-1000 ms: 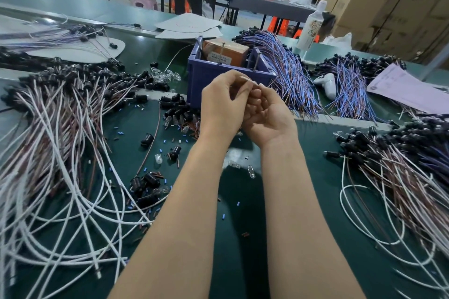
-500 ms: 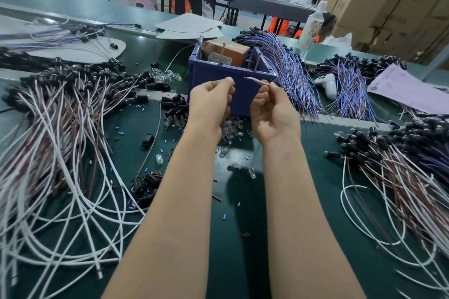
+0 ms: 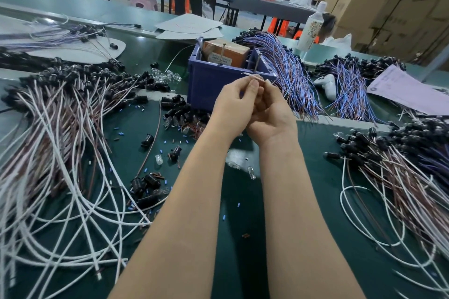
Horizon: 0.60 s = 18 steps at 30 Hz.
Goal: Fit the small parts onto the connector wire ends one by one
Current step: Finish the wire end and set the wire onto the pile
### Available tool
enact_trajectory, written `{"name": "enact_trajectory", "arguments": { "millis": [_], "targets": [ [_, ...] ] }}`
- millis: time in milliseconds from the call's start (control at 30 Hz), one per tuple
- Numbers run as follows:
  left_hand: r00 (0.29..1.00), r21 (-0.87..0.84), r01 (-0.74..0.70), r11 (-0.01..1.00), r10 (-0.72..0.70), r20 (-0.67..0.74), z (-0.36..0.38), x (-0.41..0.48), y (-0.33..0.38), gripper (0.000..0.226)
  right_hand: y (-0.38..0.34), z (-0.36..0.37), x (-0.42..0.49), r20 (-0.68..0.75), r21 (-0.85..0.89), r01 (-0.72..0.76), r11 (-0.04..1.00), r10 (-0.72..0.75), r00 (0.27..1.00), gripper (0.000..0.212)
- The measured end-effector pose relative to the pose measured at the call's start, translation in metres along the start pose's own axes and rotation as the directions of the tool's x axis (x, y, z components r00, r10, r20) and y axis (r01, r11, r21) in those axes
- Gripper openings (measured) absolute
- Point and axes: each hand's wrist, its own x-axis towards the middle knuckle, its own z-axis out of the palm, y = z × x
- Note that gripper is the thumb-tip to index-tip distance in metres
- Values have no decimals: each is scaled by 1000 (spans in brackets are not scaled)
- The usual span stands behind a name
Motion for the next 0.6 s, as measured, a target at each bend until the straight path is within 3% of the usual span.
{"name": "enact_trajectory", "arguments": {
  "millis": [200,333,367,433,500,567,600],
  "targets": [
    [987,156,25,987,1,-162,4,3,3,30,14,10,-3,-4,-88,66,994,-67,998,24],
    [926,111,16,994,27,-376,1,1,2,26,20,16,-12,12,-332,110,937,-112,994,22],
    [914,52,33,998,-9,-406,-3,2,2,25,17,16,-16,53,-466,113,878,-99,994,23],
    [892,-44,61,997,-74,-446,-14,4,3,28,3,15,-26,181,-756,123,642,25,983,28],
    [888,-59,62,996,-82,-452,-26,9,5,34,-15,16,-35,268,-889,218,403,72,961,30],
    [900,-12,60,998,-59,-433,-34,12,8,35,-31,19,-39,404,-879,434,199,-172,898,24],
    [910,22,59,998,-45,-412,-36,12,10,34,-36,20,-38,477,-848,525,76,-322,818,18]
  ]
}}
